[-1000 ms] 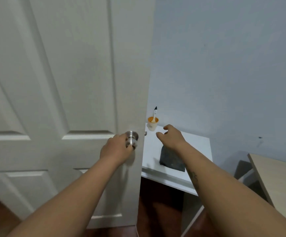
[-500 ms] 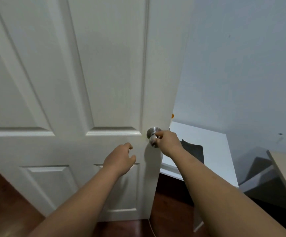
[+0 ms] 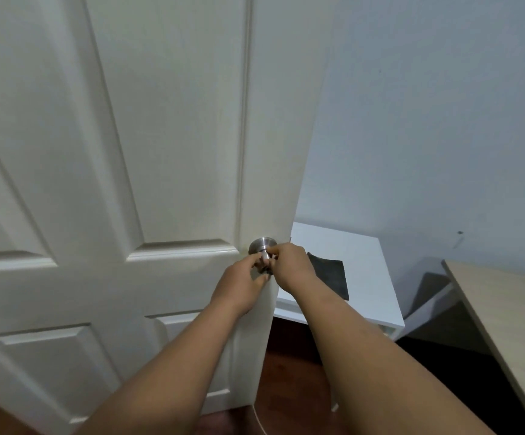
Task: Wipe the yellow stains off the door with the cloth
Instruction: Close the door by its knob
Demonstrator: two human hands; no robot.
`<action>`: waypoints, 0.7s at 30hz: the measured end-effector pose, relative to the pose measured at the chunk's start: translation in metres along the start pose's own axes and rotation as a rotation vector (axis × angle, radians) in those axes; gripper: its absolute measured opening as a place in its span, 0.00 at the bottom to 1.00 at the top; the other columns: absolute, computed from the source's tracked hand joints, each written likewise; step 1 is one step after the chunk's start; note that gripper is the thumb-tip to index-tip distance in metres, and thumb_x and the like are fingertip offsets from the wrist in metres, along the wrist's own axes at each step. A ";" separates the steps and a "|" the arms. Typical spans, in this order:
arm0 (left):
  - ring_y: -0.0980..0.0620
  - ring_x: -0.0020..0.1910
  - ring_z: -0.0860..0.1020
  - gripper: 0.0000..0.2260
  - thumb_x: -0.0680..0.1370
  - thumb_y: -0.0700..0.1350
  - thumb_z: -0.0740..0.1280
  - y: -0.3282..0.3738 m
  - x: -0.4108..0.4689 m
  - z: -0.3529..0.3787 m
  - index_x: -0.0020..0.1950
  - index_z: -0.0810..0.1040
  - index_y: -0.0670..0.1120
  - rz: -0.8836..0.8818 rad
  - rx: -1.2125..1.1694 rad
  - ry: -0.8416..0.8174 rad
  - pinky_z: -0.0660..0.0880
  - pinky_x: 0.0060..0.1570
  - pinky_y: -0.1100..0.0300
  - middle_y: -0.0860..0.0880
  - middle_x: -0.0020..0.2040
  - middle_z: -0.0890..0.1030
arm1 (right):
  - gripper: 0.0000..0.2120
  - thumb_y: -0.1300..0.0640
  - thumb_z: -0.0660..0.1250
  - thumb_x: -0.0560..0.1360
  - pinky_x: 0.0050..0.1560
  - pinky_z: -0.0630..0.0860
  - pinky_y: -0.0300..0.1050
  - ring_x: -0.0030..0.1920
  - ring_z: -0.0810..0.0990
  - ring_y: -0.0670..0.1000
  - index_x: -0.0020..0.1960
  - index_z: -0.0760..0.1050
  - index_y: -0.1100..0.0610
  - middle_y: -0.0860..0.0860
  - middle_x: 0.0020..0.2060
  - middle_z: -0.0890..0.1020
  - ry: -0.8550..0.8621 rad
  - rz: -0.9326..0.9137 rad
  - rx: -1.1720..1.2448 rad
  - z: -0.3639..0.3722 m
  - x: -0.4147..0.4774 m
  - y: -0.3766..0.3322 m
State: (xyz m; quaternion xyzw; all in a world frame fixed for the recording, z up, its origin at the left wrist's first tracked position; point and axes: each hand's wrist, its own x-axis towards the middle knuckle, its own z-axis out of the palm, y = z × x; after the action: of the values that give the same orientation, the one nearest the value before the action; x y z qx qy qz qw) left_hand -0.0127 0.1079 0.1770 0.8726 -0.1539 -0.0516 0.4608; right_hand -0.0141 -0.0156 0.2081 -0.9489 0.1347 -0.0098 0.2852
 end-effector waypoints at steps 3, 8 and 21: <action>0.50 0.59 0.77 0.13 0.77 0.43 0.70 0.006 -0.008 0.005 0.62 0.78 0.50 -0.056 -0.031 0.041 0.70 0.55 0.60 0.50 0.58 0.81 | 0.08 0.60 0.66 0.75 0.39 0.70 0.42 0.43 0.80 0.54 0.51 0.83 0.55 0.56 0.44 0.83 -0.040 0.009 0.000 -0.002 -0.009 0.001; 0.50 0.56 0.79 0.10 0.76 0.42 0.71 0.019 -0.032 0.009 0.57 0.79 0.47 -0.151 -0.041 0.076 0.71 0.52 0.60 0.49 0.54 0.81 | 0.09 0.62 0.65 0.76 0.37 0.70 0.41 0.41 0.78 0.53 0.49 0.84 0.57 0.56 0.44 0.83 -0.077 -0.058 0.053 -0.012 -0.035 0.012; 0.49 0.47 0.78 0.13 0.71 0.50 0.75 0.043 -0.155 0.038 0.46 0.70 0.54 -0.257 0.120 0.360 0.75 0.47 0.54 0.53 0.45 0.79 | 0.11 0.61 0.58 0.76 0.50 0.81 0.58 0.44 0.83 0.57 0.44 0.79 0.60 0.54 0.41 0.83 -0.087 -0.149 0.328 -0.044 -0.118 0.078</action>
State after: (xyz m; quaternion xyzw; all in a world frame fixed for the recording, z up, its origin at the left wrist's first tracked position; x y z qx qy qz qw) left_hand -0.1776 0.1044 0.1822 0.9061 0.0404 0.0557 0.4175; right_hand -0.1514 -0.0714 0.2093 -0.8965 0.0484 -0.0114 0.4402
